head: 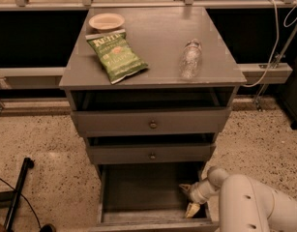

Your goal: Open bottom drawer

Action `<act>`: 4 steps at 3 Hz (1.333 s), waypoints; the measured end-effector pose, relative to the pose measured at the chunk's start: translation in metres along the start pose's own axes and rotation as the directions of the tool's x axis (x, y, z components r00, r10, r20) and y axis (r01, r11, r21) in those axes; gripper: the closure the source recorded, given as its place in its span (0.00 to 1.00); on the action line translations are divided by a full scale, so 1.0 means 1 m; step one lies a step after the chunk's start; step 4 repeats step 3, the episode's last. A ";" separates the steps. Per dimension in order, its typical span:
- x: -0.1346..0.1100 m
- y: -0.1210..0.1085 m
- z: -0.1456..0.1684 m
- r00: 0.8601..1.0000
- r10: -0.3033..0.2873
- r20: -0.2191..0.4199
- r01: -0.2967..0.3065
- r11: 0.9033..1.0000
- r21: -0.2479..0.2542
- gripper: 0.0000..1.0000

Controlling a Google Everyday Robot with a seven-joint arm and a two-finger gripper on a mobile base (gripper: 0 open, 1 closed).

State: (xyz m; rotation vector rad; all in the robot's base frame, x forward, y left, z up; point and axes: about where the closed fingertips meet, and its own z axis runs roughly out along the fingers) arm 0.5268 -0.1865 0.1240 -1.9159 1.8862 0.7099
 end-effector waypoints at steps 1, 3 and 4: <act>-0.024 0.007 -0.030 0.993 -0.098 0.062 0.097 0.995 0.031 0.00; -0.074 0.051 -0.072 0.973 -0.207 0.106 0.203 0.978 0.042 0.00; -0.074 0.051 -0.072 0.973 -0.207 0.106 0.203 0.978 0.042 0.00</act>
Offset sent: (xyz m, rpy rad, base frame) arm -0.0521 0.0210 0.1235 0.1492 -0.1714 0.1845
